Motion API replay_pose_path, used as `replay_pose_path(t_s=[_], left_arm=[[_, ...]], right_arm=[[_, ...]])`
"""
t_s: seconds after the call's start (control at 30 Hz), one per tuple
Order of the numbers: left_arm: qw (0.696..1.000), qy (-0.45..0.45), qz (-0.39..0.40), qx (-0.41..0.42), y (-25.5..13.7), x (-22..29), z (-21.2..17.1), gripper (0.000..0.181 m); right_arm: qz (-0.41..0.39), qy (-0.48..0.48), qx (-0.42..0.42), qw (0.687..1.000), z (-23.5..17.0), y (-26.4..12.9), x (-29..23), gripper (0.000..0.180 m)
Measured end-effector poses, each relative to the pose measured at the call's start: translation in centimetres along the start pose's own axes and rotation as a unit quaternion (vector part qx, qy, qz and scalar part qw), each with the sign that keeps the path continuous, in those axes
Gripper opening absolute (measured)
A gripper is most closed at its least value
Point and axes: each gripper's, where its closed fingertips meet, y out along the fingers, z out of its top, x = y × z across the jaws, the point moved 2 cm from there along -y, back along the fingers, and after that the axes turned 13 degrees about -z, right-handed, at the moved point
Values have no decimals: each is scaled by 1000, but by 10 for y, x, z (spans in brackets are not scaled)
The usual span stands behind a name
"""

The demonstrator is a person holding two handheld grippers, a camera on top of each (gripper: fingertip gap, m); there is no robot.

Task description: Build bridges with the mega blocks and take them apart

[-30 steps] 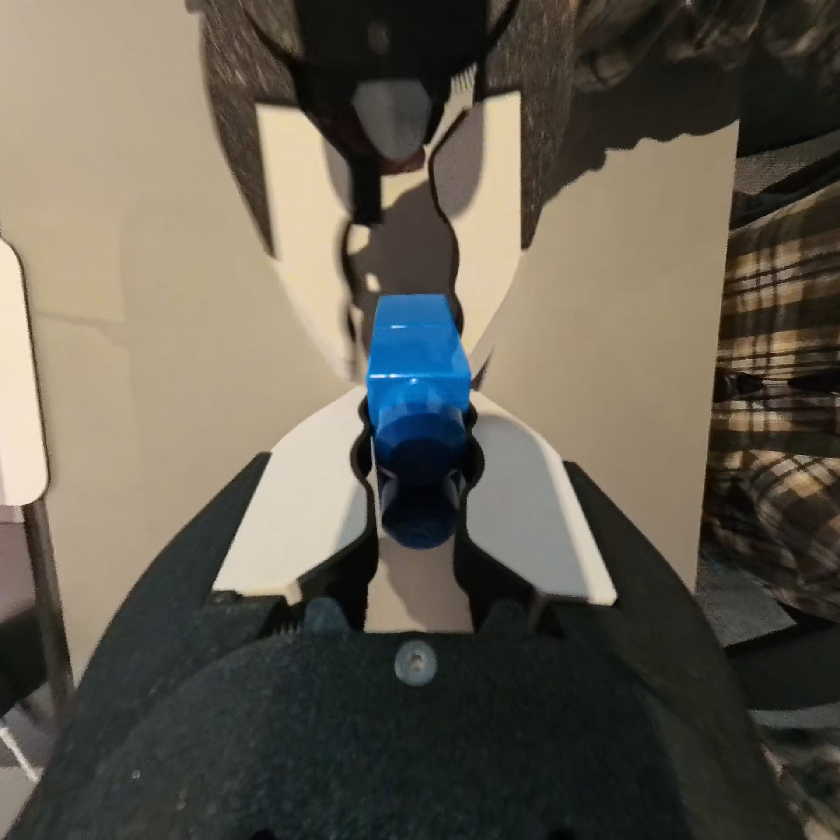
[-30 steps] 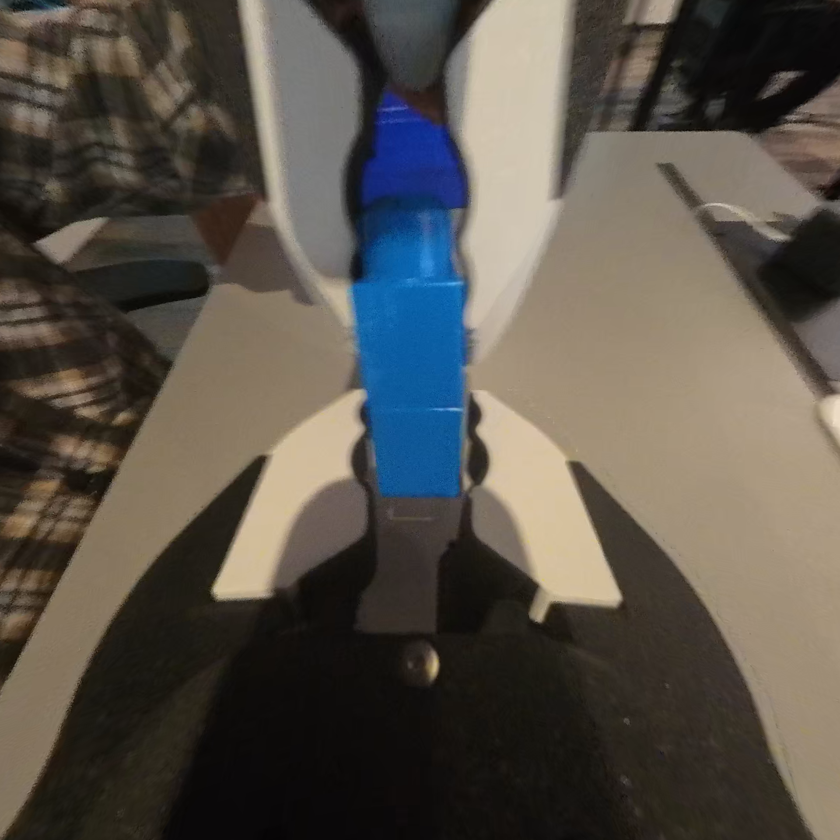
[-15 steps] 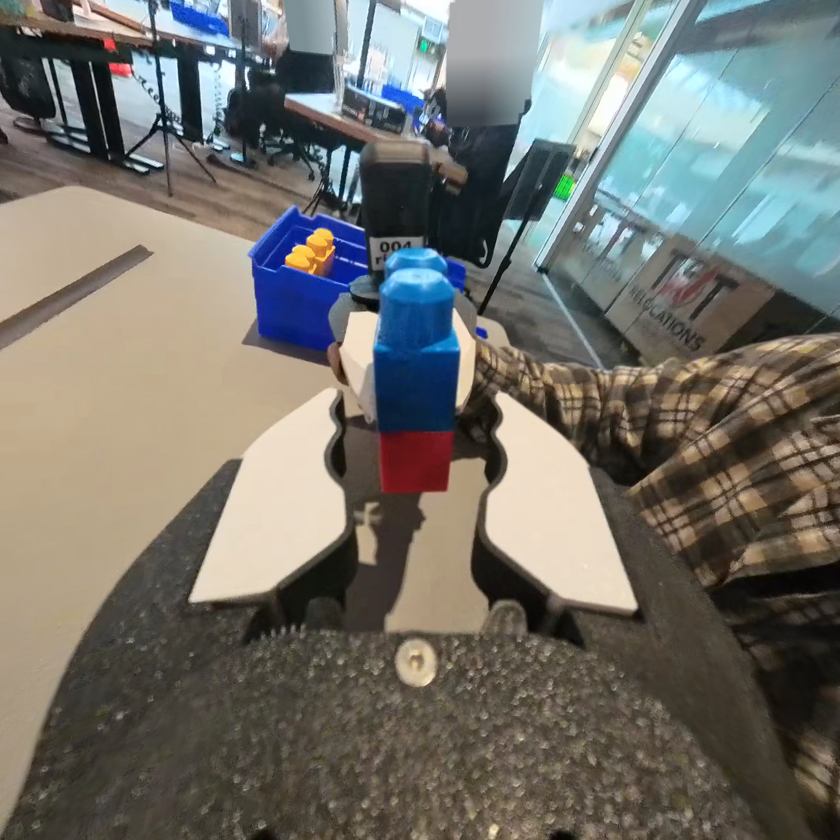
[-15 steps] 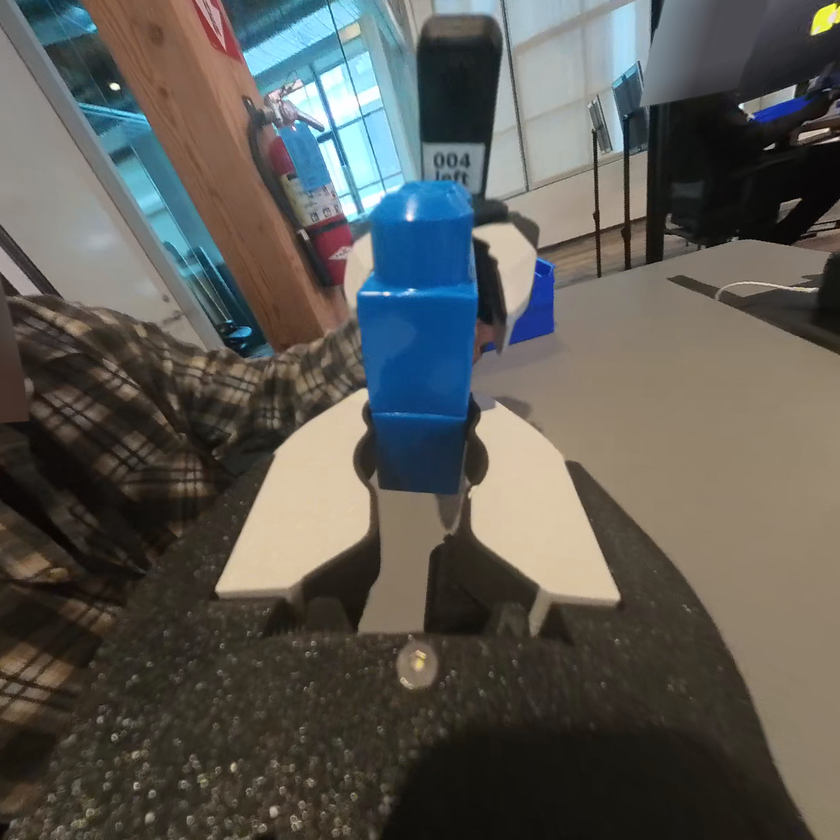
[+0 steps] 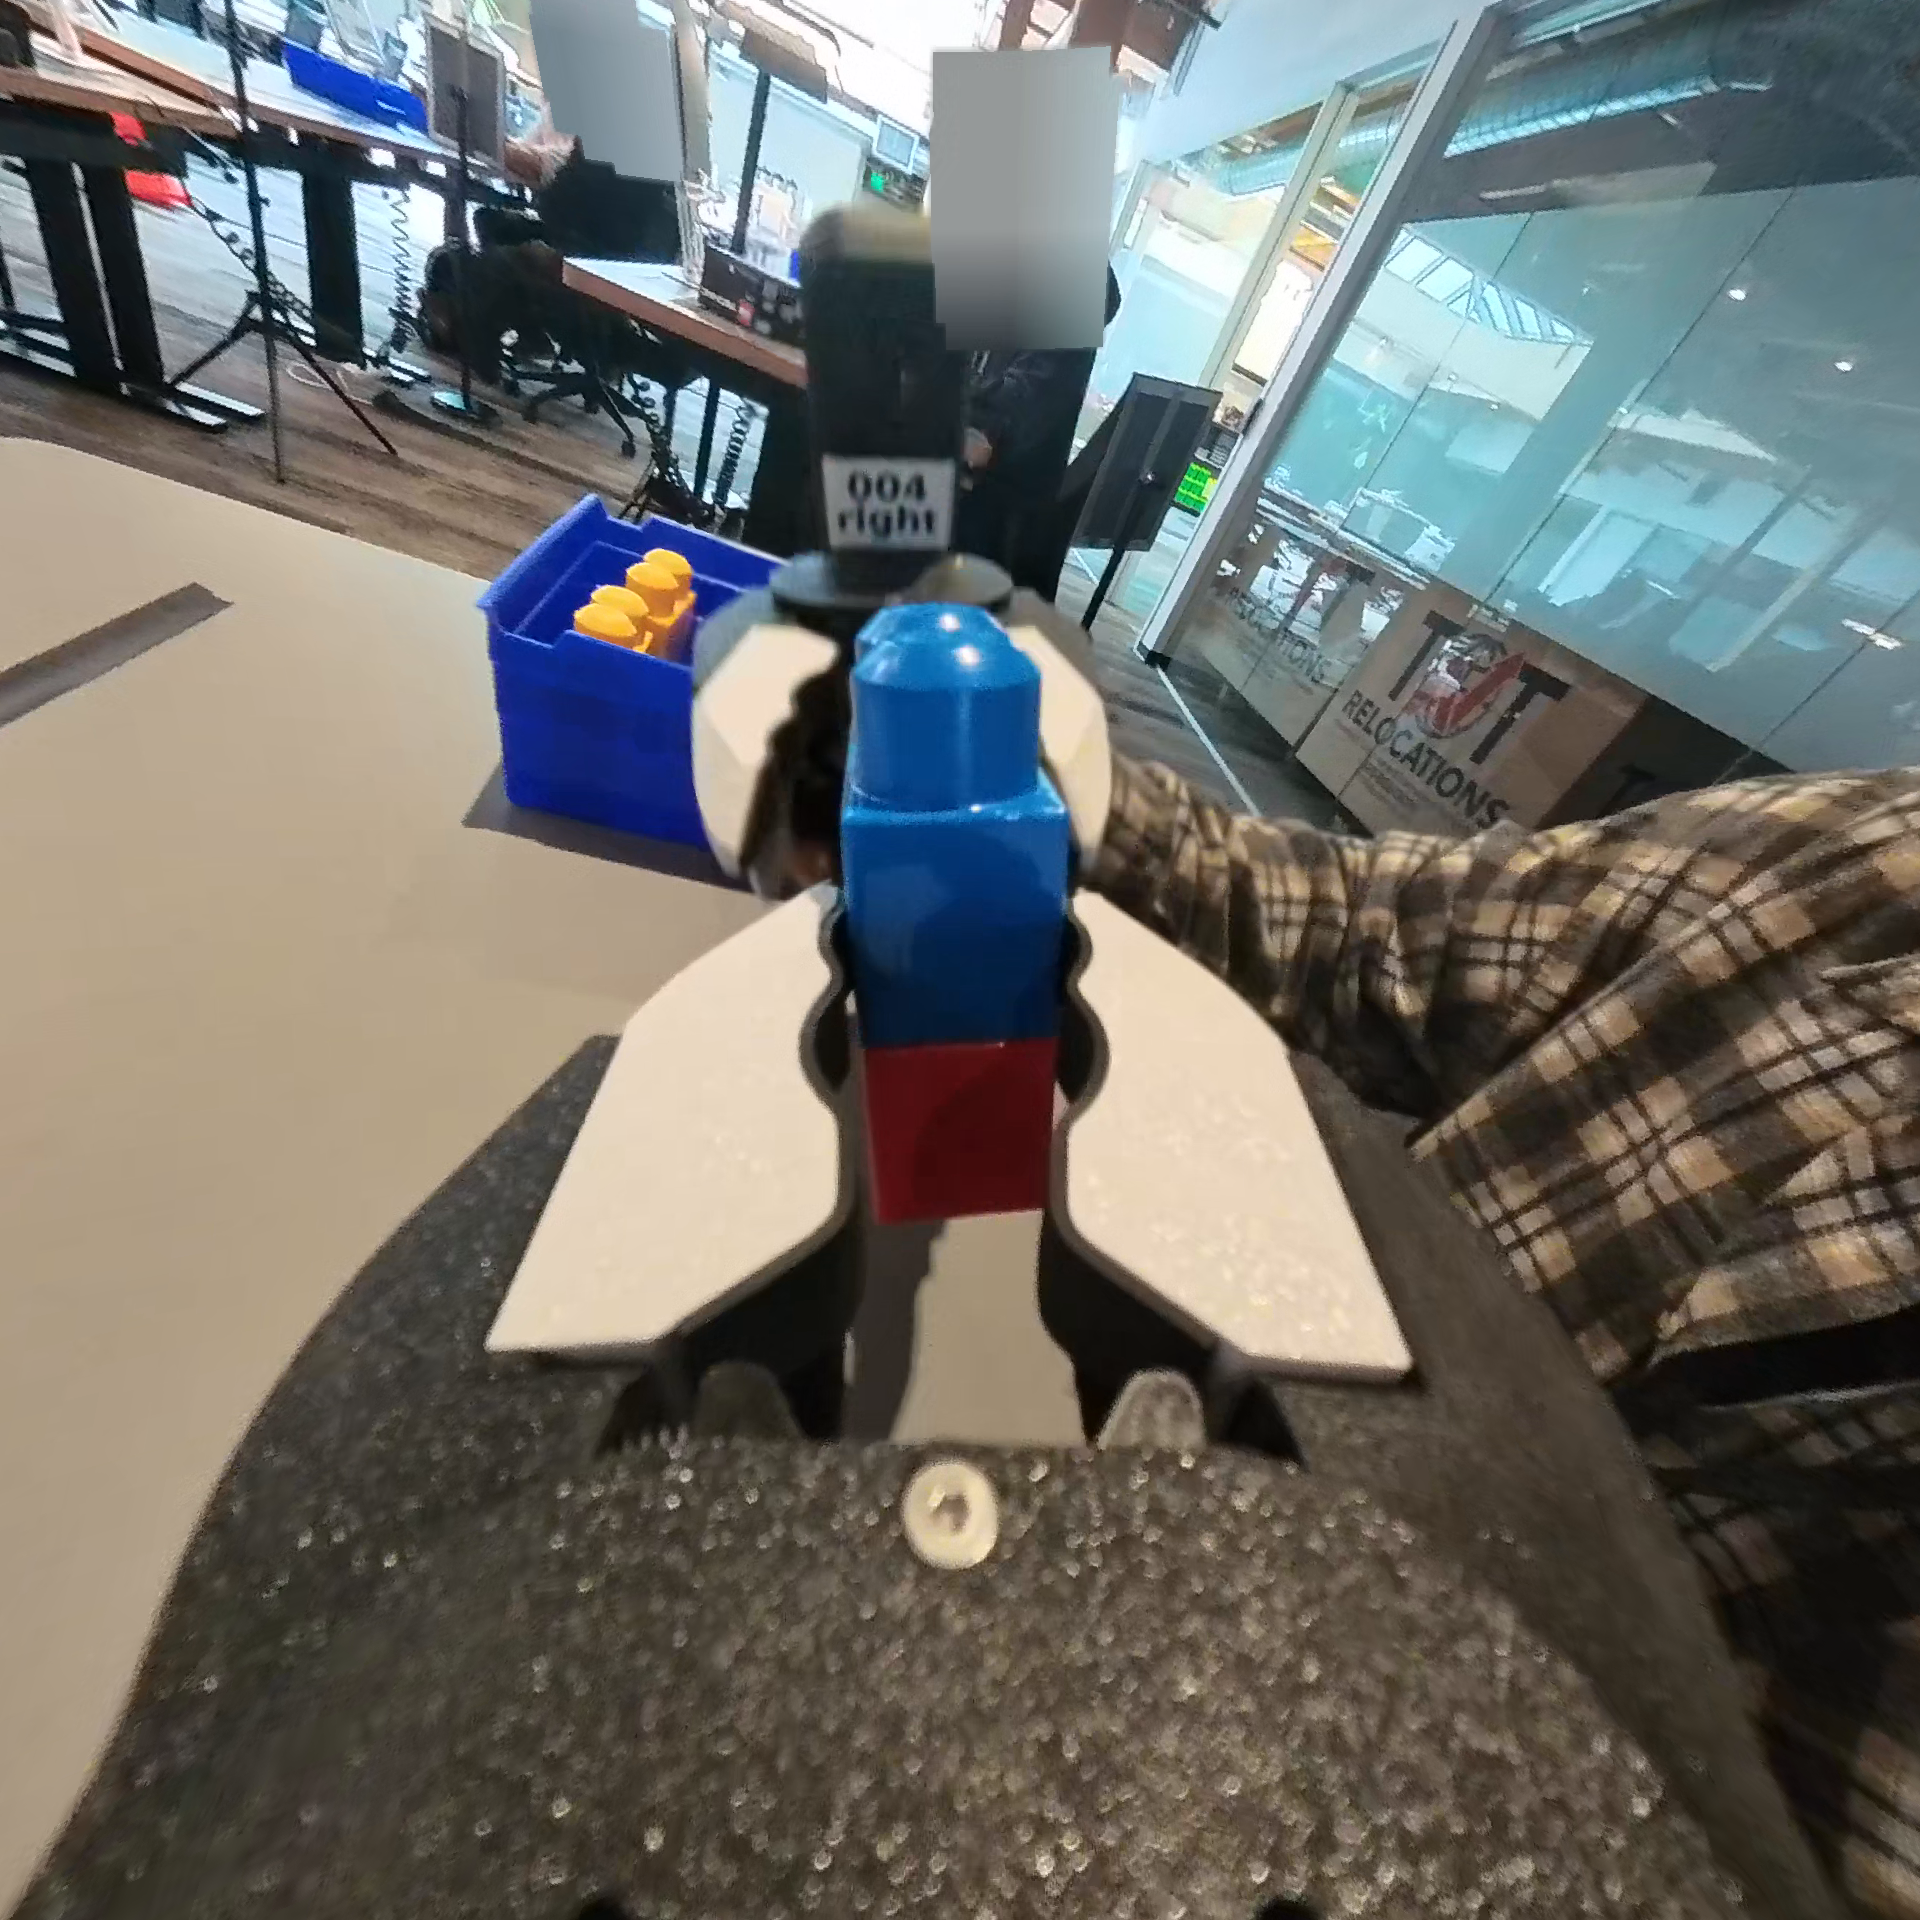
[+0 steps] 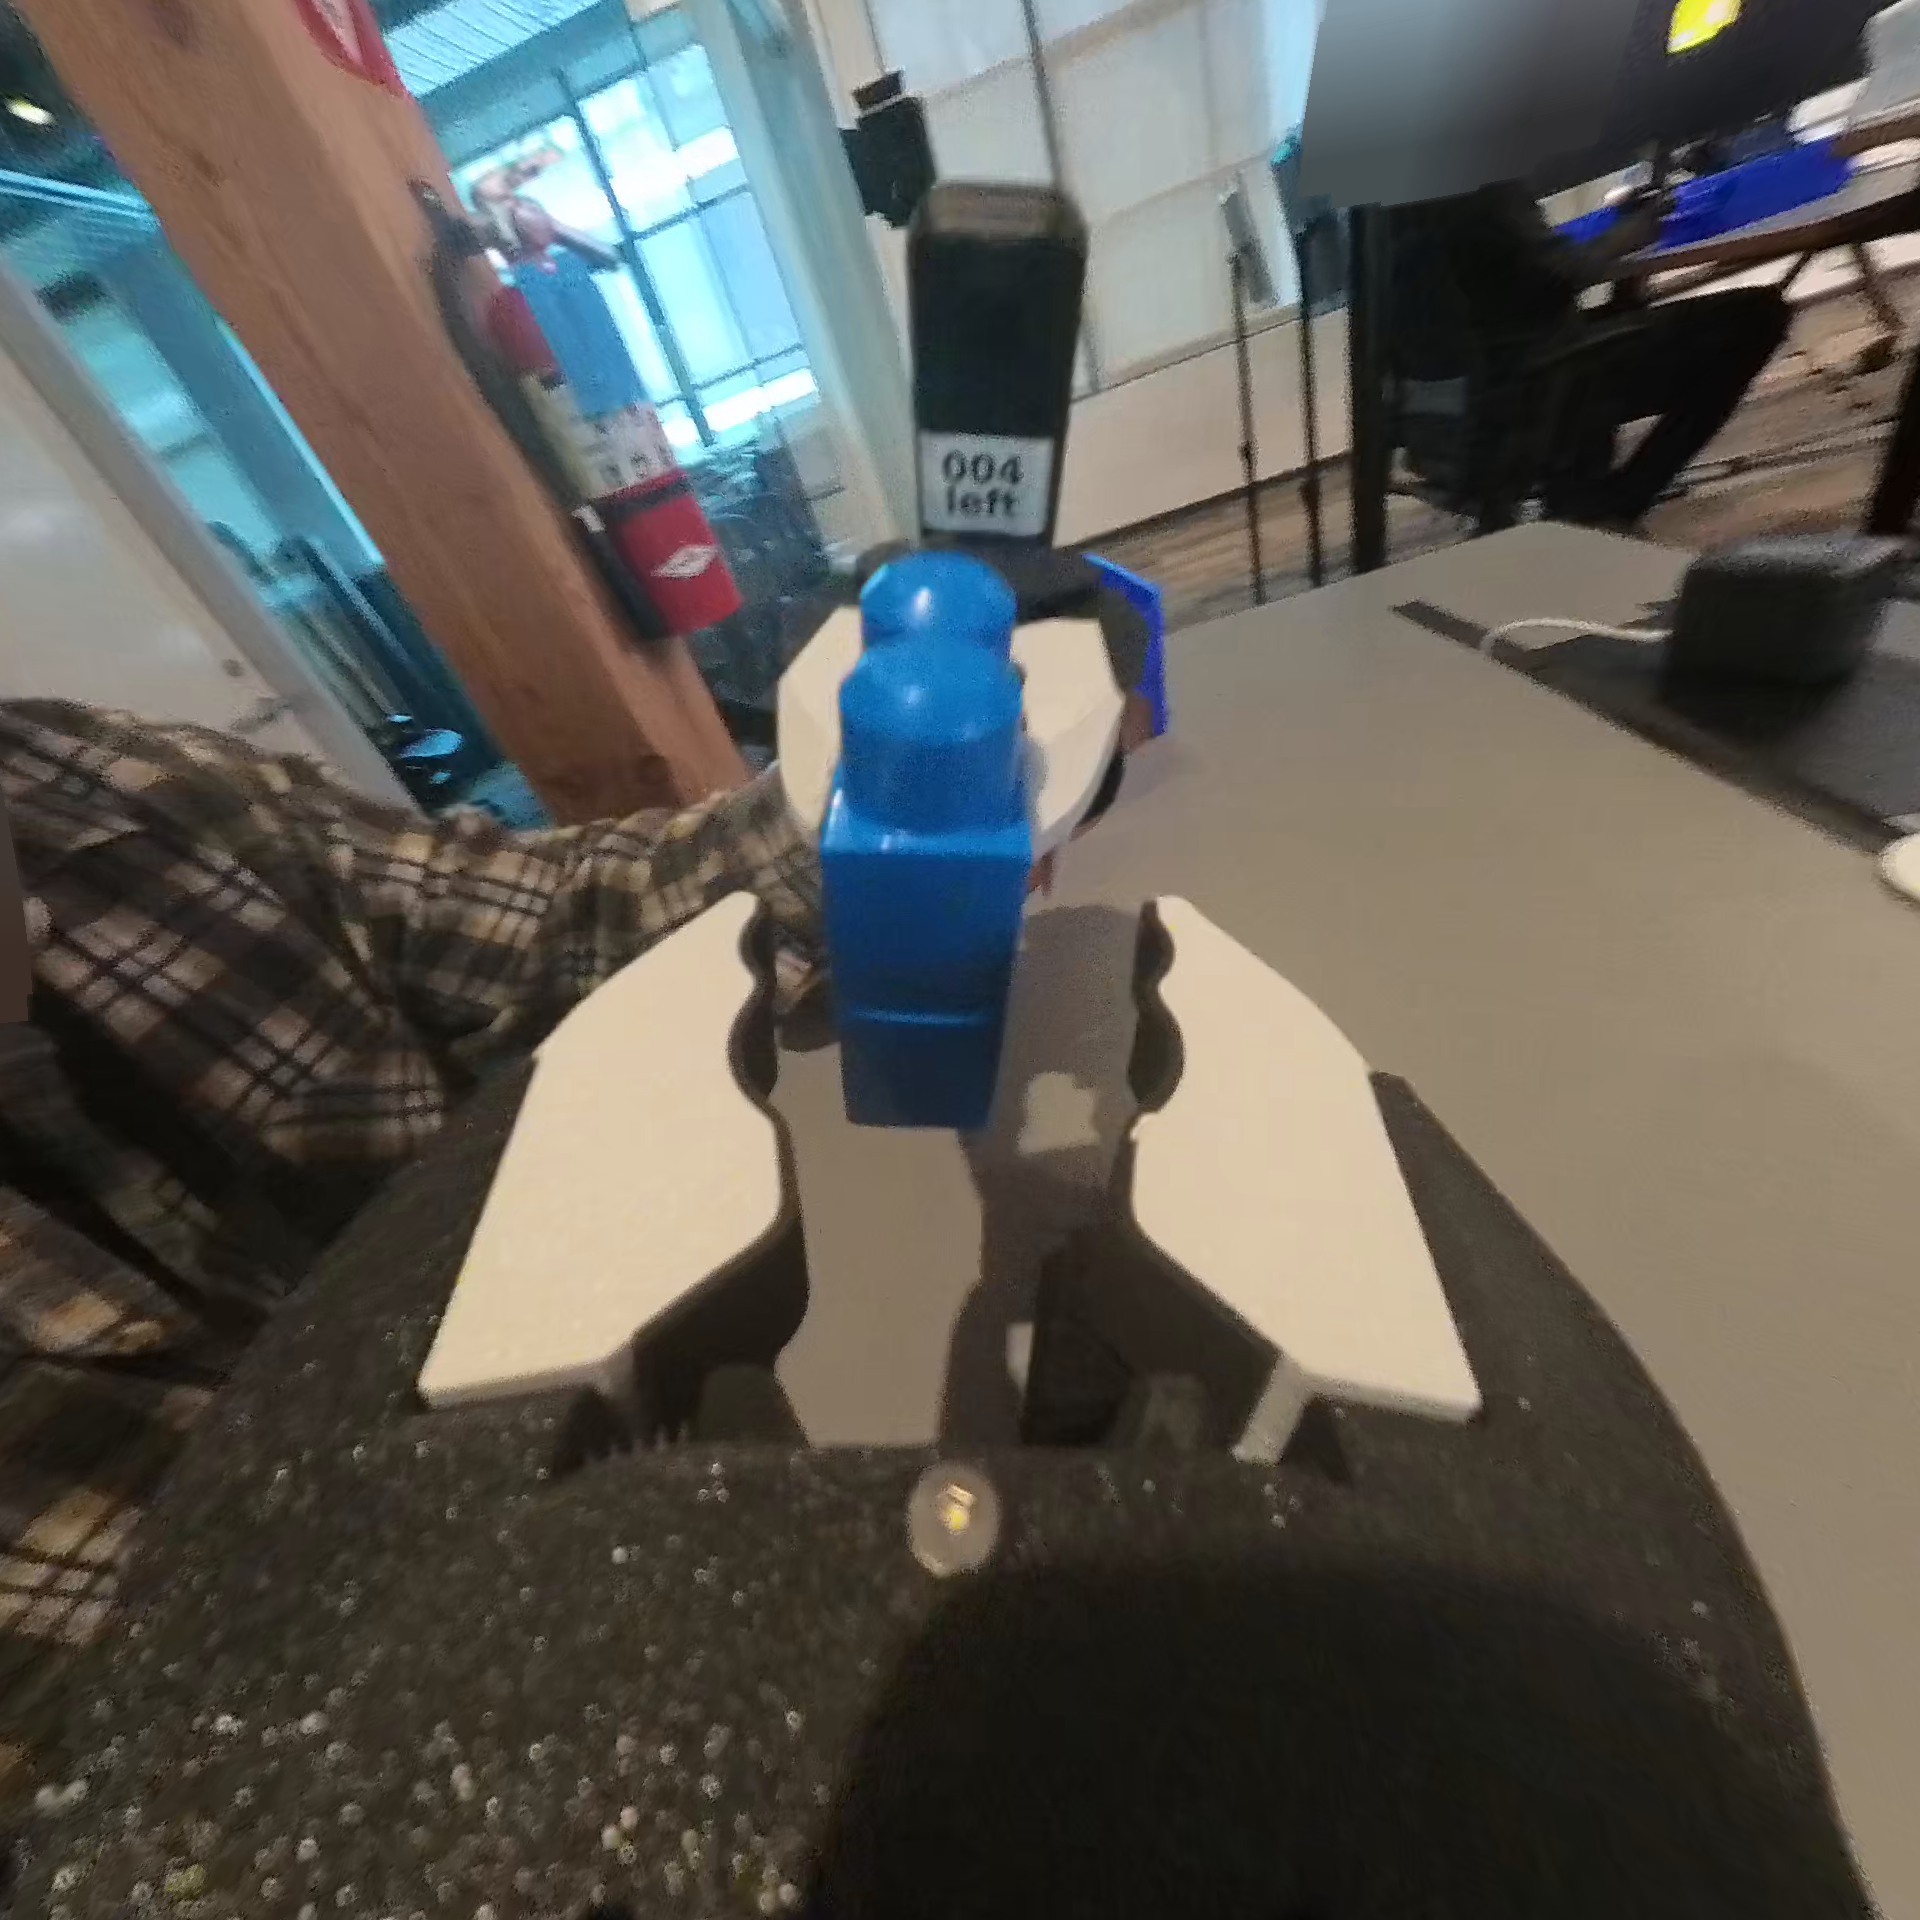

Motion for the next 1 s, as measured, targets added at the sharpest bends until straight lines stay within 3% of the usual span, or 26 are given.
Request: replay_pose_path(t_s=[0.17,0.2,0.27,0.4,0.47,0.57,0.7,0.83,1.0], left_arm=[[999,10,-24,-19,26,3,1,37],[999,15,-29,-24,32,5,2,37],[999,29,-29,-28,43,6,7,37],[997,62,-34,-22,72,14,20,40],[997,66,-35,-9,82,18,26,63],[997,59,-38,10,81,24,28,74],[998,28,-49,3,72,28,13,67],[1000,1,-19,-13,67,22,-13,63],[1000,-21,6,-18,64,19,-44,59]], right_arm=[[-29,-35,-78,996,13,-17,-7,69],[-29,-45,-107,993,11,-19,-9,64],[-1,-58,-146,988,10,-28,-22,37],[-31,-100,-171,980,23,-61,-31,36],[-64,-136,-179,972,36,-92,-30,36],[-147,-194,-190,951,57,-162,-12,36],[-220,-200,-206,932,60,-255,27,36],[-207,-215,-234,925,24,-284,61,36],[-186,-183,-259,930,-30,-266,103,36]])
